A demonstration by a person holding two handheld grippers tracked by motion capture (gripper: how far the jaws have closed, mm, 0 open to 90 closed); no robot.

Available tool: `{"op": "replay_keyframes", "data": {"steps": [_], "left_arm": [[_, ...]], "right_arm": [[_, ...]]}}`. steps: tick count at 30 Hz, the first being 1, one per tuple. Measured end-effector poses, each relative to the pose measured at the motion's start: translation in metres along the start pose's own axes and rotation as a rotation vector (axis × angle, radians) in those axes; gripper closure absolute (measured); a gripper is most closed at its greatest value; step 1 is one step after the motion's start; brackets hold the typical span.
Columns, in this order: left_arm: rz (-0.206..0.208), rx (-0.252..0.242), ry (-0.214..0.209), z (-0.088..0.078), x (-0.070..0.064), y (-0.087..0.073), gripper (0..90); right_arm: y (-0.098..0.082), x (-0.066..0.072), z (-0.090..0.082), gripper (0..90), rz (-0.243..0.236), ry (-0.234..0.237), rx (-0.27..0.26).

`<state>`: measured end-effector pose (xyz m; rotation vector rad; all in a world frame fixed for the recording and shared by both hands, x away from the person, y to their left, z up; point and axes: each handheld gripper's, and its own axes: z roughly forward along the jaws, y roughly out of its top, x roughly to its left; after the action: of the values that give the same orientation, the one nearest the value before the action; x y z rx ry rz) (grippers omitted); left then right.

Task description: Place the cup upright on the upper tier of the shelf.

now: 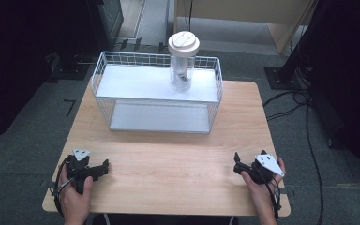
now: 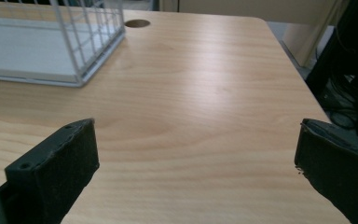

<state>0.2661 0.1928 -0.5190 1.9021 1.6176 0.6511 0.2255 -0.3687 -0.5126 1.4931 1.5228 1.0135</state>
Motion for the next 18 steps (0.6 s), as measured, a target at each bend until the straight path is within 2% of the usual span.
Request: {"op": "replay_keyframes", "data": {"steps": [5,13,14,18], "left_arm": [[0.000,0.000,0.000,0.000,0.000,0.000,0.0],[0.000,0.000,0.000,0.000,0.000,0.000,0.0],[0.000,0.000,0.000,0.000,0.000,0.000,0.0],[0.000,0.000,0.000,0.000,0.000,0.000,0.0]], "right_arm": [[-0.008,-0.021,-0.013,0.0,0.007,-0.036,0.021],[-0.018,-0.035,-0.026,0.0,0.000,-0.057,0.071],[-0.020,-0.039,-0.029,0.0,-0.006,-0.078,0.115],[-0.022,-0.042,-0.032,0.0,-0.014,-0.068,0.148]]}}
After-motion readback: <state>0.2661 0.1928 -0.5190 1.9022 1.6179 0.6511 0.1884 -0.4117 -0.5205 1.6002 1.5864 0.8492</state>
